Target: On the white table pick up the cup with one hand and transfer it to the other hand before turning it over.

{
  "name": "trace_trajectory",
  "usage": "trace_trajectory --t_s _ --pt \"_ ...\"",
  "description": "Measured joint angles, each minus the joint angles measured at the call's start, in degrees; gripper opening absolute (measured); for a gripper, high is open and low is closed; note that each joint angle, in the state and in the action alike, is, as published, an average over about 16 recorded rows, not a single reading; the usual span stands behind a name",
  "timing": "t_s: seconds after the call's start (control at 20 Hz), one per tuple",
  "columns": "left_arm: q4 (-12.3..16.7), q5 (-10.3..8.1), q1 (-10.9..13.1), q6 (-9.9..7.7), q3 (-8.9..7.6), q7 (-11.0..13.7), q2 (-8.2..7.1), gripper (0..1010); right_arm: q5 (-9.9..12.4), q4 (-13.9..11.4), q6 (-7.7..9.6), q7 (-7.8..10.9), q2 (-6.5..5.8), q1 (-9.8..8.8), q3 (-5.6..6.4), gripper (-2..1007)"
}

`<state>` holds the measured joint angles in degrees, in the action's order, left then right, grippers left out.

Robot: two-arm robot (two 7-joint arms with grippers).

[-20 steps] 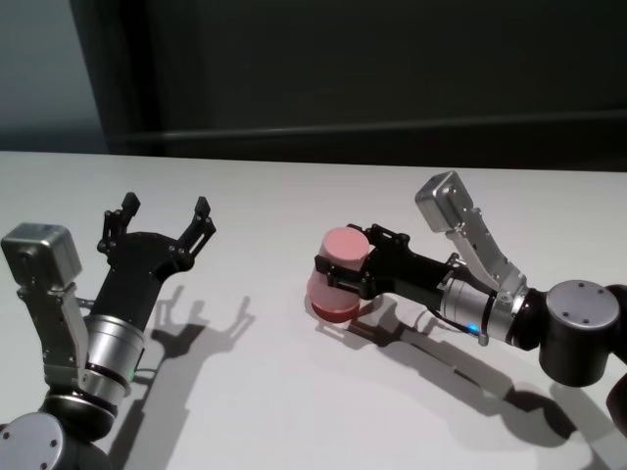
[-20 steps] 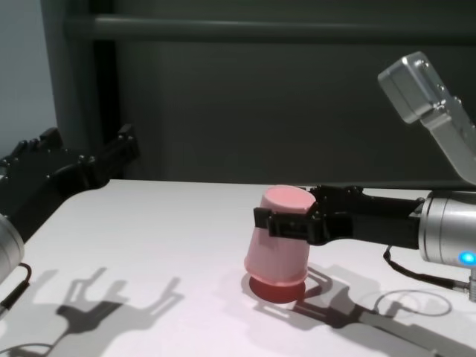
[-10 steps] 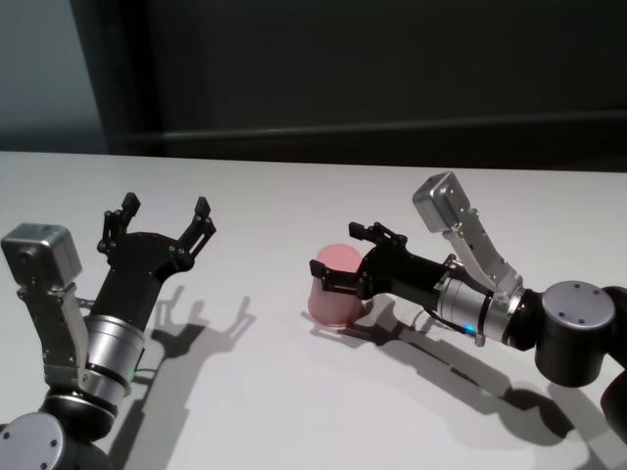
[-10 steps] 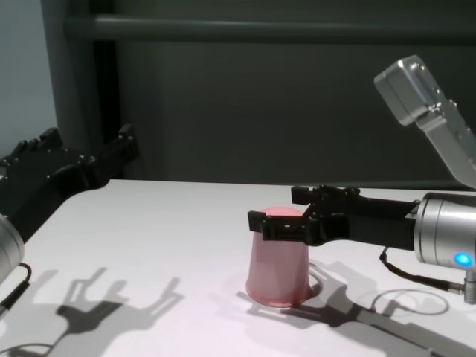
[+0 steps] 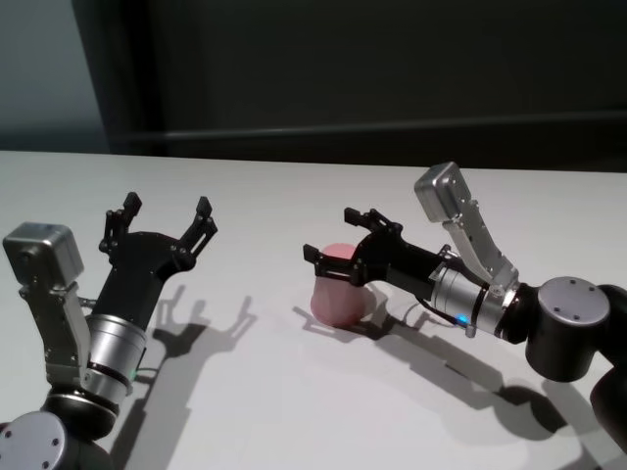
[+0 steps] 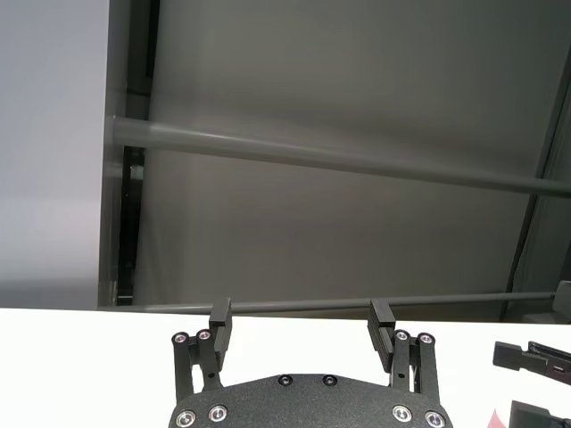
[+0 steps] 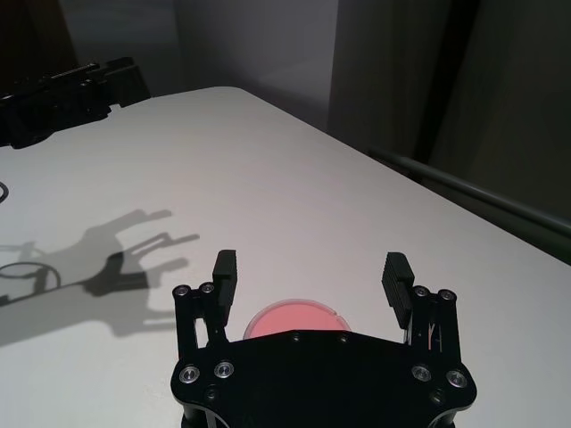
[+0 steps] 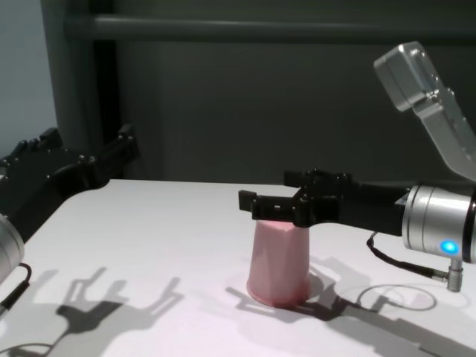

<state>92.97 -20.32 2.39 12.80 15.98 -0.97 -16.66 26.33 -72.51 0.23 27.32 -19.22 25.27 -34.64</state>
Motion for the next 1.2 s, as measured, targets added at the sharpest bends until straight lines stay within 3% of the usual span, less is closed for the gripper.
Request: trace_trajectory --t_s 0.55,0.85,1.2 --pt "0.0 0.0 0.0 0.0 0.0 0.0 0.0 1003 -2.17 -0.1 -3.77 -2.04 2.02 -0.57 1.92 1002" --pt "0.0 0.0 0.0 0.0 0.0 0.0 0.0 1003 -3.93 -1.96 -5.06 -4.56 1.77 -1.9 3.46 1002" --pt "0.0 0.0 0.0 0.0 0.0 0.0 0.0 1003 -6.71 -5.29 -6.76 -9.59 0.86 -4.98 5.98 1002"
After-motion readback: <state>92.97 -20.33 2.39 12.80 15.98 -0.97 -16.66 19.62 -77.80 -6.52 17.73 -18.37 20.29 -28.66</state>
